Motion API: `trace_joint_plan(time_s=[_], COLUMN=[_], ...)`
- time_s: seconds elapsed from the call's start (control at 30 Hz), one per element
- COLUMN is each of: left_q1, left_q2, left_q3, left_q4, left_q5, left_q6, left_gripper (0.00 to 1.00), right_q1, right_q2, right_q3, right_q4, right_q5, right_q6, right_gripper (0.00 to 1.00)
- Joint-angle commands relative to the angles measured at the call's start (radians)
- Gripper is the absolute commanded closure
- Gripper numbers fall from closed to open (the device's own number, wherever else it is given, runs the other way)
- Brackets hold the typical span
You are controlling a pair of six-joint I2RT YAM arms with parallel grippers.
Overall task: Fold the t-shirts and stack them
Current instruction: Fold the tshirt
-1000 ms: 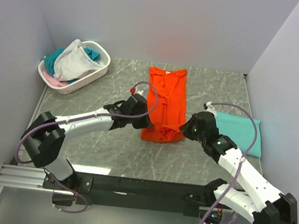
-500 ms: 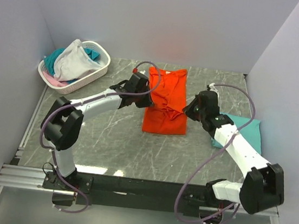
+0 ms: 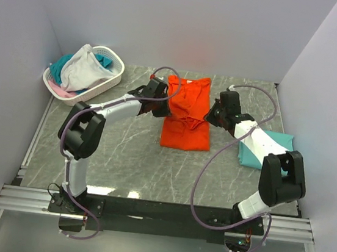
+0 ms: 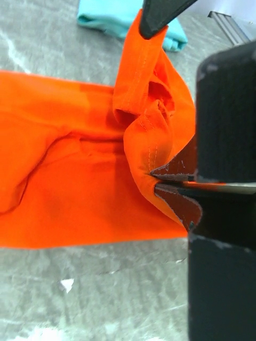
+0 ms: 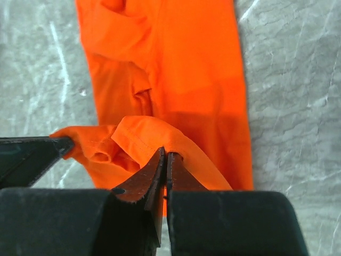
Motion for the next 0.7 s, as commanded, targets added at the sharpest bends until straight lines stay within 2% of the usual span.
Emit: trace_joint_plan(time_s=[0.0, 0.3, 0.4, 0.47, 0.5, 0.53, 0.57, 0.6, 0.67], left_q1=[0.016, 0.041, 0.047, 0.047, 0.047, 0.047, 0.047, 0.047, 0.047], left_q2=[0.028, 0.113, 0.131, 0.139, 0.14, 0.14, 0.134, 0.13, 0.107], left_q3=[0.066, 0.101, 0.112, 0.123, 0.129, 0.132, 0.144, 0.147, 0.161], left_q4=[0.003, 0.009, 0.018, 0.023, 0.027, 0.027, 0.027, 0.029, 0.018], left_q5=[0.011, 0.023, 0.029, 0.05, 0.054, 0.061, 0.066, 0.066, 0.057], left_q6=[0.019, 0.029, 0.033, 0.041, 0.044, 0.047, 0.056, 0.062, 0.073], left_gripper=[0.94, 0.93, 0.88, 0.81, 0.72, 0.68, 0.61, 0.41, 0.2], right_q1=[-0.017, -0.033, -0.038, -0.041, -0.041, -0.043, -0.044, -0.046, -0.044], right_q2=[0.039, 0.168, 0.209, 0.222, 0.223, 0.22, 0.217, 0.209, 0.183], right_q3=[0.038, 0.095, 0.123, 0.129, 0.14, 0.147, 0.153, 0.164, 0.178], right_q4=[0.039, 0.075, 0.053, 0.049, 0.035, 0.024, 0.018, 0.003, -0.017], right_q5=[-0.004, -0.018, -0.013, -0.01, 0.002, 0.005, 0.007, 0.013, 0.019], right_q6=[-0.024, -0.026, -0.023, -0.023, -0.02, -0.02, -0.023, -0.029, -0.036], right_gripper=[1.0, 1.0, 1.0, 0.9, 0.85, 0.76, 0.72, 0.69, 0.61])
